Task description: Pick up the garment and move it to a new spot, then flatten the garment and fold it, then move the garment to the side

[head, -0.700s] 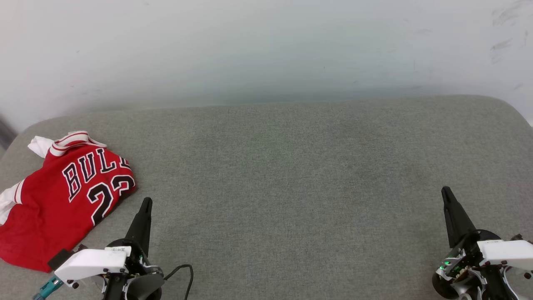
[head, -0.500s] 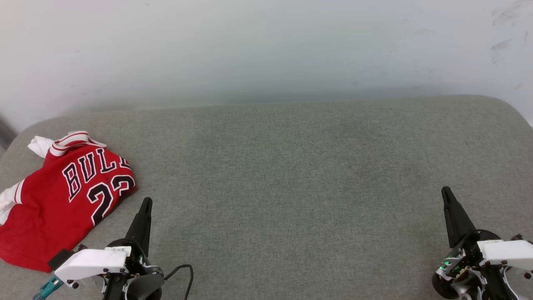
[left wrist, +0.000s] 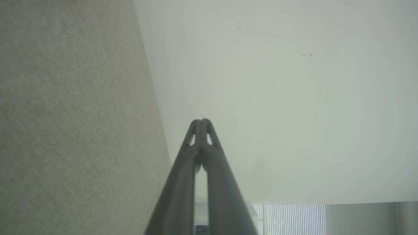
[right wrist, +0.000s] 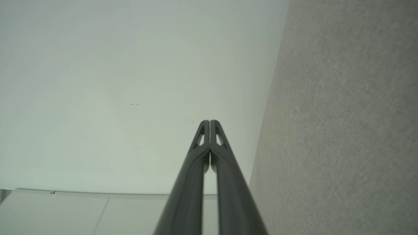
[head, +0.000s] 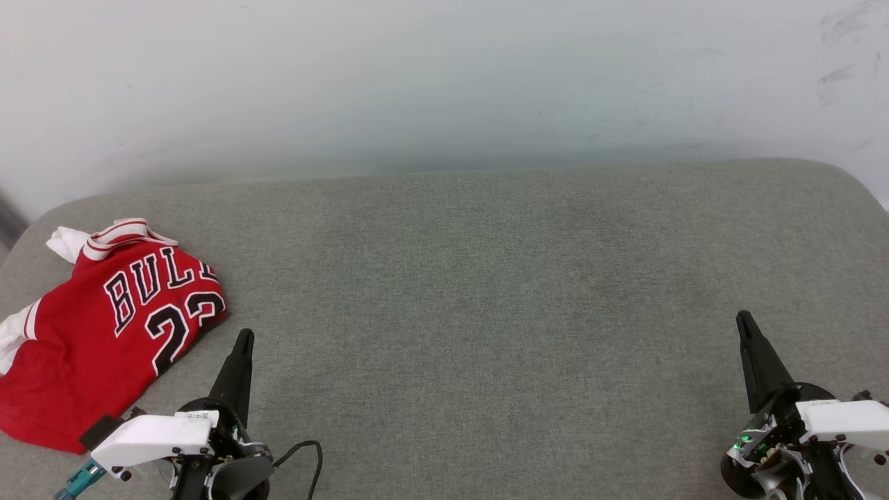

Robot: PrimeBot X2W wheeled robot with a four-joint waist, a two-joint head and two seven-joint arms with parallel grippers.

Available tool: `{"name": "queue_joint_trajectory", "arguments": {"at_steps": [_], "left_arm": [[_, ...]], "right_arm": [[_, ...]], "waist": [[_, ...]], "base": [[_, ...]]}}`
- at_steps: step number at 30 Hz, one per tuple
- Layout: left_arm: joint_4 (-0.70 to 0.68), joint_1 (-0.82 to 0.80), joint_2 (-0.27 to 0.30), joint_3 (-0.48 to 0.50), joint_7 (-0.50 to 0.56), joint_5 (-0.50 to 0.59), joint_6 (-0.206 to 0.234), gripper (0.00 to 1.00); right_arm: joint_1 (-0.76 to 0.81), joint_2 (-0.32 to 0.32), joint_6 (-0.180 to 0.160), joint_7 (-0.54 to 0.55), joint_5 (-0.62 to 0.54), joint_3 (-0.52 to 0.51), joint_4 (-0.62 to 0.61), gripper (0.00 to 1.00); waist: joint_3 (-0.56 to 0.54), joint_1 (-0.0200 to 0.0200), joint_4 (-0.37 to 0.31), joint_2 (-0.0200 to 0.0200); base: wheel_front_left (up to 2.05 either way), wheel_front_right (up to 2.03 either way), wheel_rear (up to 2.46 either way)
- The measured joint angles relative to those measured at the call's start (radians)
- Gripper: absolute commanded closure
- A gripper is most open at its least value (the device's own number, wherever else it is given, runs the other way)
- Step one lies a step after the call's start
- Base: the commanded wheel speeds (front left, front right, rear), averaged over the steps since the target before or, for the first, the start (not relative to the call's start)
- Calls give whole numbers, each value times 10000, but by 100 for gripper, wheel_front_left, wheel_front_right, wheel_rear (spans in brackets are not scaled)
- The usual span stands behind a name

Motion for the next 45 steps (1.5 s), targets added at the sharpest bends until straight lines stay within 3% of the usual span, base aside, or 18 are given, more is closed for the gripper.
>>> {"name": "queue_joint_trajectory", "arguments": {"at_steps": [11, 12, 31, 45], "left_arm": [[0, 0, 0, 0, 0, 0, 0, 100], [0, 0, 0, 0, 0, 0, 0, 0], [19, 612, -44, 40, -727, 640, 13, 0], [-397, 661, -50, 1409, -1289, 2719, 17, 0]], "right_arm": [[0, 0, 0, 0, 0, 0, 0, 100], [0, 0, 0, 0, 0, 0, 0, 0], [443, 17, -4, -715, -746, 360, 109, 0], [417, 27, -4, -1298, -3783, -77, -401, 0]], "waist": [[0, 0, 0, 0], [0, 0, 0, 0], [40, 0, -45, 0], [81, 0, -125, 0]], "base": [[0, 0, 0], [0, 0, 0], [0, 0, 0], [0, 0, 0]]}}
